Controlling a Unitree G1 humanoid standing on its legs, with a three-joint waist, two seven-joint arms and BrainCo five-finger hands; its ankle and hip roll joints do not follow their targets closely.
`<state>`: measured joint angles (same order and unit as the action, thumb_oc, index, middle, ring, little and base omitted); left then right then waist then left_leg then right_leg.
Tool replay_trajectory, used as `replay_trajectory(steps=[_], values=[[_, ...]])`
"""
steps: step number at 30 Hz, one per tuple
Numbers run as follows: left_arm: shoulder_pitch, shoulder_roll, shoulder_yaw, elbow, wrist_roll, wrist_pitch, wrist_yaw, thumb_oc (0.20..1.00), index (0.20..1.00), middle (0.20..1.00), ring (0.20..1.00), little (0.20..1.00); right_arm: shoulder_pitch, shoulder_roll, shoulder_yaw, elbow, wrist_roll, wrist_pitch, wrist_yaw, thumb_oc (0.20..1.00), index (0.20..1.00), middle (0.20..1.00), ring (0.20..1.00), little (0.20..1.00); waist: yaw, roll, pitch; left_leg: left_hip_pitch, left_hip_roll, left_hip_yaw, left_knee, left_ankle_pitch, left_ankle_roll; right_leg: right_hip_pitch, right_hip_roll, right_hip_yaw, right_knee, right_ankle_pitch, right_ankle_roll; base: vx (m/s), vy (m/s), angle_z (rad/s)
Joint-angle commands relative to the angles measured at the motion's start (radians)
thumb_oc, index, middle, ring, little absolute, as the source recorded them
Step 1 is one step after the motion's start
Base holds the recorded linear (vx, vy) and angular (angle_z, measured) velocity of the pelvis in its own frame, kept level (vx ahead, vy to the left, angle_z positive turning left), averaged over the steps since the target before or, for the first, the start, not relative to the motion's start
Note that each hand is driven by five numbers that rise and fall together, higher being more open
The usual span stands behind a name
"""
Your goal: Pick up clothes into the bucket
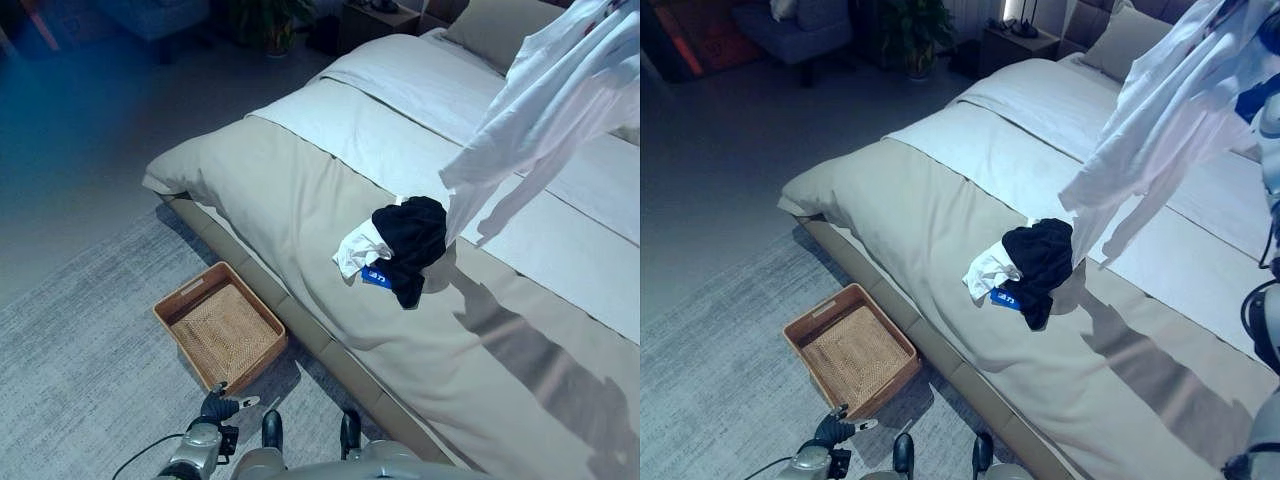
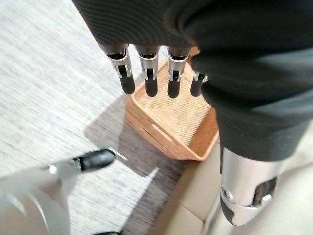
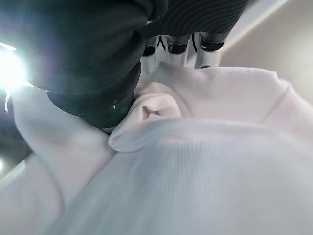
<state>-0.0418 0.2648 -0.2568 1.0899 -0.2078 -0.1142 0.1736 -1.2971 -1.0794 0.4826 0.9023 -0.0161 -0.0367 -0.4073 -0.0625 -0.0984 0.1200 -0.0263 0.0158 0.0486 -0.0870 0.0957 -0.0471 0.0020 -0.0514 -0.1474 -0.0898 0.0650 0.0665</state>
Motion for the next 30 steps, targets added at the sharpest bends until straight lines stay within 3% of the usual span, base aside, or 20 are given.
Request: replay_trajectory(steps=[1,3,4,5,7,11,15,16,20,25,30], values=[[-0.007,0.053,-0.008,-0.110,-0.008,-0.050,0.000,1.000,1.000,1.000,1.000,1.000,-0.032,-0.086,-0.022,-0.041,-0.030,-0.038,-0.068,0.200,0.200,0.200,0.200,0.200,0.018,-0.058,-0.078,0.046,0.001,0.005,0.076,-0.135,0.004,-0.013,-0.043,0.002,0.085,-0.027,0.068,0.06,-0.010,0.03],[-0.011,0.101,0.022,-0.389,-0.135,-0.095,-0.001,1.000,1.000,1.000,1.000,1.000,-0.002,-0.098,-0.031,-0.080,-0.042,-0.031,-0.068,0.200,0.200,0.200,0.200,0.200,0.024,-0.054,-0.094,0.063,0.002,-0.002,0.074,-0.137,0.002,0.008,-0.043,-0.007,0.085,-0.036,0.066,0.06,-0.013,0.05],[-0.006,0.104,0.023,-0.397,-0.136,-0.090,-0.002,1.000,1.000,1.000,1.000,1.000,0.002,-0.097,-0.035,-0.082,-0.042,-0.030,-0.068,0.200,0.200,0.200,0.200,0.200,0.023,-0.055,-0.093,0.066,0.002,-0.003,0.073,-0.138,0.002,0.011,-0.042,-0.008,0.084,-0.037,0.066,0.04,-0.012,0.10],[-0.057,0.173,0.041,-0.617,-0.191,-0.121,-0.005,1.000,1.000,1.000,1.000,1.000,0.001,-0.082,-0.024,-0.118,-0.052,-0.024,-0.065,0.200,0.200,0.200,0.200,0.200,0.023,-0.046,-0.100,0.084,0.004,-0.005,0.071,-0.144,0.001,0.028,-0.041,-0.009,0.086,-0.047,0.065,0.01,-0.007,0.10],[-0.078,0.210,0.049,-0.704,-0.201,-0.125,-0.010,1.000,1.000,1.000,1.000,1.000,-0.006,-0.077,-0.015,-0.131,-0.058,-0.018,-0.060,0.200,0.200,0.200,0.200,0.200,0.019,-0.045,-0.109,0.084,0.002,-0.004,0.069,-0.140,0.002,0.030,-0.044,-0.011,0.084,-0.045,0.066,0.02,-0.003,0.05],[-0.348,0.376,0.021,-0.936,-0.267,-0.149,-0.016,1.000,1.000,1.000,1.000,1.000,-0.060,-0.001,0.055,-0.107,-0.054,0.004,-0.028,0.200,0.200,0.200,0.200,0.200,0.009,-0.026,-0.136,0.109,0.003,-0.003,0.070,-0.152,0.000,0.058,-0.043,-0.011,0.087,-0.059,0.067,0.02,-0.002,-0.01],[-0.674,0.397,-0.121,-0.921,-0.305,-0.147,-0.009,1.000,1.000,1.000,1.000,1.000,-0.097,0.060,0.122,-0.186,-0.050,0.018,0.035,0.200,0.200,0.200,0.200,0.200,-0.017,-0.002,-0.166,0.121,0.000,0.001,0.071,-0.150,0.001,0.066,-0.047,-0.005,0.091,-0.060,0.066,0.01,0.000,0.00],[-0.684,0.395,-0.126,-0.914,-0.306,-0.150,-0.010,1.000,1.000,1.000,1.000,1.000,-0.099,0.056,0.121,-0.186,-0.049,0.019,0.036,0.200,0.200,0.200,0.200,0.200,-0.013,-0.003,-0.161,0.123,0.001,0.001,0.070,-0.150,0.001,0.067,-0.046,-0.005,0.091,-0.060,0.066,0.00,0.000,0.00],[-0.968,0.399,-0.330,-0.846,-0.339,-0.133,-0.043,1.000,1.000,1.000,1.000,1.000,-0.095,0.054,0.194,-0.326,-0.036,0.000,0.110,0.200,0.200,0.200,0.200,0.200,-0.035,0.023,-0.172,0.131,-0.001,0.006,0.073,-0.149,0.002,0.073,-0.047,-0.001,0.094,-0.059,0.068,0.00,0.002,-0.03],[-1.150,0.377,-0.476,-0.732,-0.349,-0.113,-0.069,1.000,1.000,1.000,1.000,1.000,-0.085,0.031,0.230,-0.432,0.002,-0.021,0.165,0.200,0.200,0.200,0.200,0.200,-0.047,0.039,-0.171,0.140,0.000,0.010,0.071,-0.144,0.001,0.081,-0.049,0.003,0.095,-0.059,0.070,-0.01,0.008,-0.08],[-1.207,0.339,-0.526,-0.657,-0.361,-0.102,-0.080,1.000,1.000,1.000,1.000,1.000,-0.064,0.000,0.214,-0.542,0.016,-0.039,0.175,0.200,0.200,0.200,0.200,0.200,-0.059,0.047,-0.170,0.149,0.000,0.013,0.069,-0.145,0.000,0.087,-0.050,0.005,0.094,-0.059,0.073,0.00,0.003,-0.02]])
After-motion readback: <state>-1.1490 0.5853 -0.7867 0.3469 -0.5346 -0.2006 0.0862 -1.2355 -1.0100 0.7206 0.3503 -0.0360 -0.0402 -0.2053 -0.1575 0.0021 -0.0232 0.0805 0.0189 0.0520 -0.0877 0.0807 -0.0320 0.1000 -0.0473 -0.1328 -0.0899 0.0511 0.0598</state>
